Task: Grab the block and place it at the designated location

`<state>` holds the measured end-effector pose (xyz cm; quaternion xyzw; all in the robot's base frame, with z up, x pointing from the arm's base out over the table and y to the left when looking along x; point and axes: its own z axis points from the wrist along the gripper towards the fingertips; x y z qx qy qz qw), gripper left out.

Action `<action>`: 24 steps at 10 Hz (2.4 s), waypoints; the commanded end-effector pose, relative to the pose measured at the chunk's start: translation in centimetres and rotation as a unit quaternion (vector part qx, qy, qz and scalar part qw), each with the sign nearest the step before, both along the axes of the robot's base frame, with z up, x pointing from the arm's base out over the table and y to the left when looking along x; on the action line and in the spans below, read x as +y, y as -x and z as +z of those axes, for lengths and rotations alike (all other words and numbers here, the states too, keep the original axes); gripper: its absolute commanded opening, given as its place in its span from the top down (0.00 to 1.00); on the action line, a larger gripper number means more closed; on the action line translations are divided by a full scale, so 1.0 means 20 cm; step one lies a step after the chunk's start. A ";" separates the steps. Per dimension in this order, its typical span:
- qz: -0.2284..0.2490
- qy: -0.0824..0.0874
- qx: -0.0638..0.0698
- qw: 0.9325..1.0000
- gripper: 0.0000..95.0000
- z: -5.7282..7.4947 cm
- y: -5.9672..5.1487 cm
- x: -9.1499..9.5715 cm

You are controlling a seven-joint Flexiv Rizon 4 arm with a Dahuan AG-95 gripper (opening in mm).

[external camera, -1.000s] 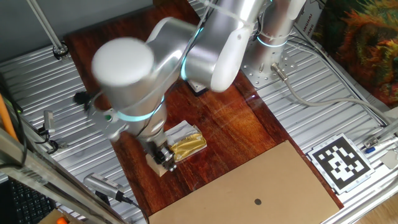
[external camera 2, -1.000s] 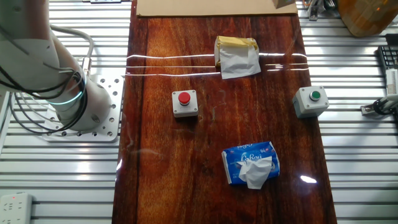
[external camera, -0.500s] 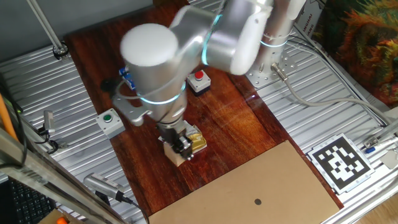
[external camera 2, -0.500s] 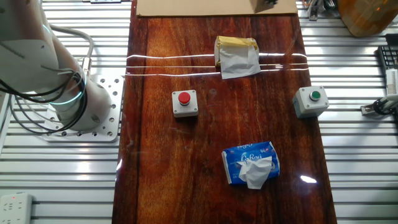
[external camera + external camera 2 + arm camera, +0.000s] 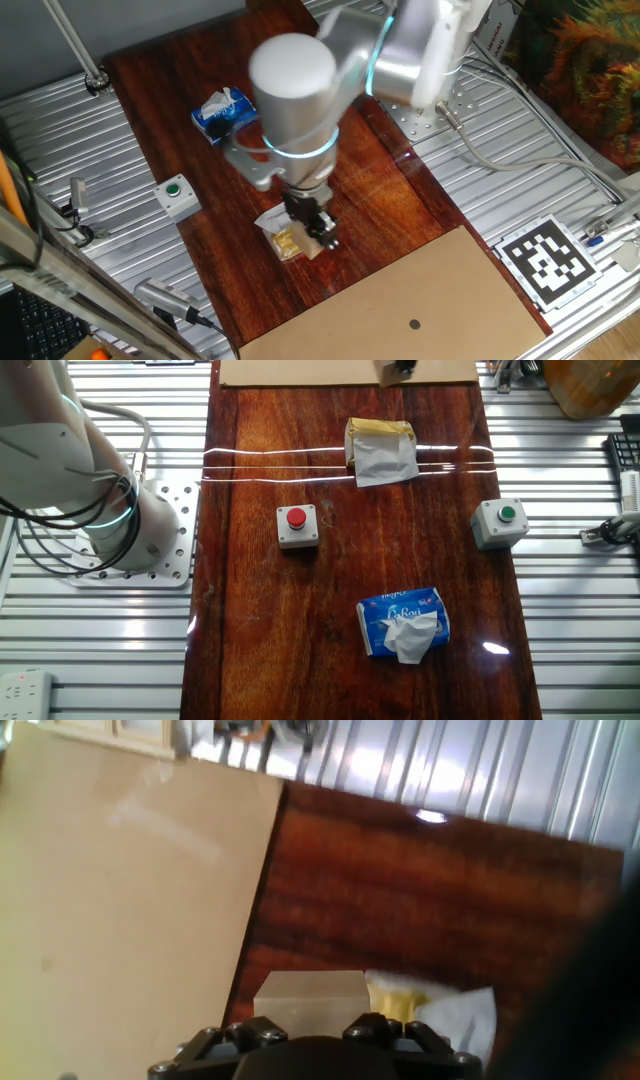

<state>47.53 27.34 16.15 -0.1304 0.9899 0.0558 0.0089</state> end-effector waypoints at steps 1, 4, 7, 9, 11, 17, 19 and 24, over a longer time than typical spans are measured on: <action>-0.006 0.001 -0.001 1.000 1.00 -0.01 0.06 0.04; -0.028 0.009 0.000 1.000 1.00 -0.05 0.13 0.27; -0.036 0.016 -0.001 0.999 1.00 -0.08 0.21 0.46; -0.046 0.019 -0.004 0.999 1.00 -0.15 0.30 0.60; -0.055 0.021 -0.005 0.998 1.00 -0.23 0.38 0.74; -0.068 0.022 -0.007 0.997 1.00 -0.33 0.50 0.94; -0.074 0.021 -0.004 0.997 1.00 -0.34 0.54 0.96; -0.093 0.022 -0.001 0.995 1.00 -0.42 0.59 1.01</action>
